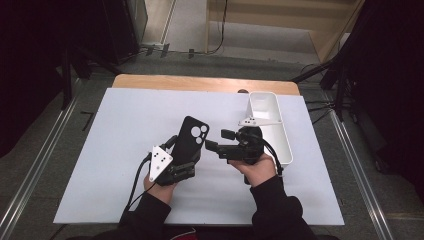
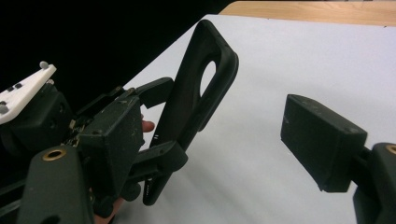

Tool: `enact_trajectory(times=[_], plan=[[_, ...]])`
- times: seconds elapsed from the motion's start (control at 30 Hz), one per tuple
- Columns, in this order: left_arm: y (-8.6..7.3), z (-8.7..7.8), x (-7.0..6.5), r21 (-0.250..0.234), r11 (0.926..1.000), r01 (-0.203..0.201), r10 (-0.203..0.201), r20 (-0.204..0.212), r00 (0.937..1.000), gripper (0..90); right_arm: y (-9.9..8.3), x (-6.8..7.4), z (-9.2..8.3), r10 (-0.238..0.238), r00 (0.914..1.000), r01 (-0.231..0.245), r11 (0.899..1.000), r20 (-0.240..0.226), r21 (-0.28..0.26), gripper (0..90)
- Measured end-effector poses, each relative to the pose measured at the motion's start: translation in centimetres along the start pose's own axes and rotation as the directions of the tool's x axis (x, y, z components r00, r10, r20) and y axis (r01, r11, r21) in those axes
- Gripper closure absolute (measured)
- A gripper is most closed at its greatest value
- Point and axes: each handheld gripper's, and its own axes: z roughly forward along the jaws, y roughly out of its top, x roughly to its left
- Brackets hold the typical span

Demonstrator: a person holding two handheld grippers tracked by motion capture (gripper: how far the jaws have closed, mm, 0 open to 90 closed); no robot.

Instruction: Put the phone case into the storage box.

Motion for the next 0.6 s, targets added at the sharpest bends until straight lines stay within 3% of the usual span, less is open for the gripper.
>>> enact_trajectory(times=[0.33, 0.6], plan=[[0.2, 0.1, -0.5, 0.007, 0.9999, 0.01, -0.01, 0.008, 0.9999, 13.7, 0.5, -0.3, 0.4, 0.029, 0.9996, -0.029, 1.0, -0.003, -0.007, 20.2], [-0.1, 0.2, -0.6, 0.017, 0.9998, 0.009, -0.008, -0.004, 1.0, 13.7, 0.8, -0.6, 1.1, 0.024, 0.9996, -0.024, 1.0, -0.015, -0.01, 20.6]])
